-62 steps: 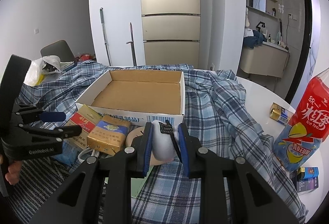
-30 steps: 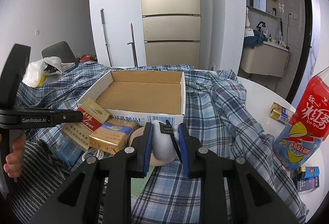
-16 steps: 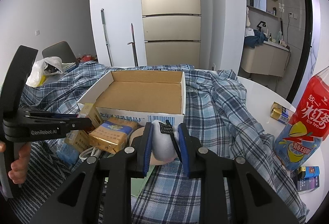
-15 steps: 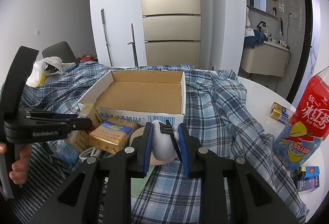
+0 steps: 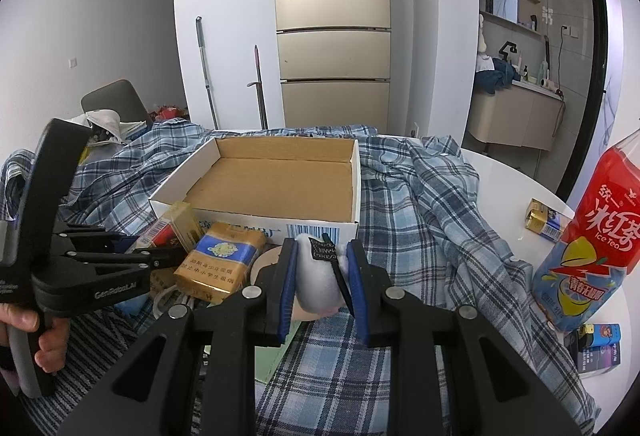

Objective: Organize soft objects
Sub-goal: 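Carry the Liqun pack with the left tool while the right tool carries the earbud into the box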

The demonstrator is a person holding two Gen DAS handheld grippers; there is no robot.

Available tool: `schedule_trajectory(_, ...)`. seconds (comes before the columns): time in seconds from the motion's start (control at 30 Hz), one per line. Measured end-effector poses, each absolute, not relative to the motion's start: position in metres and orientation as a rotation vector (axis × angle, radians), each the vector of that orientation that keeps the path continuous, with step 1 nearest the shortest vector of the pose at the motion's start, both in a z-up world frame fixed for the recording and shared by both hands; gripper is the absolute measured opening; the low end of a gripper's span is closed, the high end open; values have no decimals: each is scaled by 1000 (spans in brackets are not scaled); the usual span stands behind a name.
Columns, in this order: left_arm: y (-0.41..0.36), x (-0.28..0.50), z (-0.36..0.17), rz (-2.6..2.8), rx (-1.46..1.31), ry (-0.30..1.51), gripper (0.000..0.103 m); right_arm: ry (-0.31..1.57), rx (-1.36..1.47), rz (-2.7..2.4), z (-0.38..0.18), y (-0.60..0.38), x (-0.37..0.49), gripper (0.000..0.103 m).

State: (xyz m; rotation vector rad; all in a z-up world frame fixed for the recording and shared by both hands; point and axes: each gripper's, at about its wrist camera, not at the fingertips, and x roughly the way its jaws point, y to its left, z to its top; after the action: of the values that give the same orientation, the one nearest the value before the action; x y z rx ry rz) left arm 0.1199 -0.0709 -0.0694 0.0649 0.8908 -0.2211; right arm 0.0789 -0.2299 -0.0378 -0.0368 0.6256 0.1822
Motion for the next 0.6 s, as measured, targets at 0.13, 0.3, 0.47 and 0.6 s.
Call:
schedule_trajectory(0.13, -70, 99, -46, -222, 86, 764, 23, 605, -38, 183, -36, -230, 76, 24)
schedule_trajectory(0.3, -63, 74, -8, -224, 91, 605, 23, 554, -53, 221, -29, -225, 67, 24)
schedule_trajectory(0.47, -58, 64, 33, -209, 83, 486, 23, 571, -57, 219, -25, -225, 72, 24)
schedule_trajectory(0.6, -53, 67, 56, -193, 70, 445, 23, 532, -69, 230, -2, -223, 70, 24)
